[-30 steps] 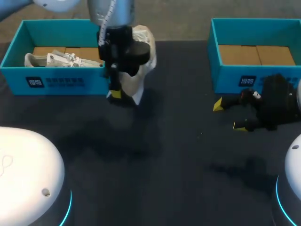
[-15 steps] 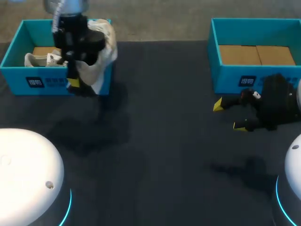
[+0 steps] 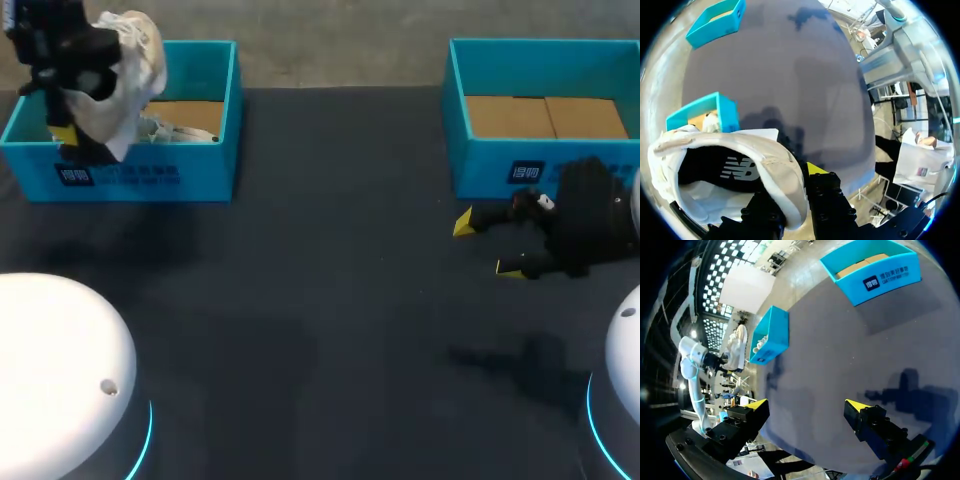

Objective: Take the shoe out of the shoebox, open the shoe tongue, remove and reinsert the insole, then place the shoe into the shoebox

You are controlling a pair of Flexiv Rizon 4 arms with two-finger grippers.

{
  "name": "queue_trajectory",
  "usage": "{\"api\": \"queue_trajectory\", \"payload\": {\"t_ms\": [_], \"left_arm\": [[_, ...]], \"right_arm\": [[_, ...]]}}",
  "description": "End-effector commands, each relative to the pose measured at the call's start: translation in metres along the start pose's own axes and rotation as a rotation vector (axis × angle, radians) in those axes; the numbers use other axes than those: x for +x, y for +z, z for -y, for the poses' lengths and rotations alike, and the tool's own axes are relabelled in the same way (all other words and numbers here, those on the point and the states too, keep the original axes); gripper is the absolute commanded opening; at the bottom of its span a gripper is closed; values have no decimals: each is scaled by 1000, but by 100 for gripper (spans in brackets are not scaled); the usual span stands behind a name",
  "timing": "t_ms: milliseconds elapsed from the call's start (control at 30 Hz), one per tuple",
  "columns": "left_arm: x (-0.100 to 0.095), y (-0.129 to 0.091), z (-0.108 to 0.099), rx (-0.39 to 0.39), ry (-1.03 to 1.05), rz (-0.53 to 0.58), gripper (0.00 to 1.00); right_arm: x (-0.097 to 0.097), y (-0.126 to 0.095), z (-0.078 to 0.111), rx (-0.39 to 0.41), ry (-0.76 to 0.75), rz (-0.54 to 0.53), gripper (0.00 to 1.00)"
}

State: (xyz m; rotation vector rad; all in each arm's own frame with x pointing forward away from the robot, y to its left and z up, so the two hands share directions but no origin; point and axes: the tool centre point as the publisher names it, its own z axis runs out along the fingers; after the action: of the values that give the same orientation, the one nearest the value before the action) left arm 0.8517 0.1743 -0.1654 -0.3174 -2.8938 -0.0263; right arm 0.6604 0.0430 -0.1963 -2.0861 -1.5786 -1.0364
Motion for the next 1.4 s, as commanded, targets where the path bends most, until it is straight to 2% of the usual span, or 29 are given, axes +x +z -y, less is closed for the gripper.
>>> {"api": "queue_trajectory", "payload": {"t_ms": [33,167,467,767,933,1200,1400], "left_arm": [[-27,-4,-40,12,6,-30,0],[-49,-6,-70,-18,16,-40,0],[-100,-8,-136,-31,39,-25,0],[-141,-5,-180,-52,30,-19,0],[-163,-2,-189,-51,36,-11,0],[-197,1,-191,-81,14,-4,0],[-199,1,-191,-66,4,1,0]], "right_arm": [[0,1,2,-4,1,3,100],[0,1,2,-4,1,3,100],[0,1,2,-4,1,3,100],[0,1,2,-4,1,3,100],[0,1,2,-4,1,3,100],[0,1,2,-4,1,3,100],[0,1,2,-4,1,3,100]]}}
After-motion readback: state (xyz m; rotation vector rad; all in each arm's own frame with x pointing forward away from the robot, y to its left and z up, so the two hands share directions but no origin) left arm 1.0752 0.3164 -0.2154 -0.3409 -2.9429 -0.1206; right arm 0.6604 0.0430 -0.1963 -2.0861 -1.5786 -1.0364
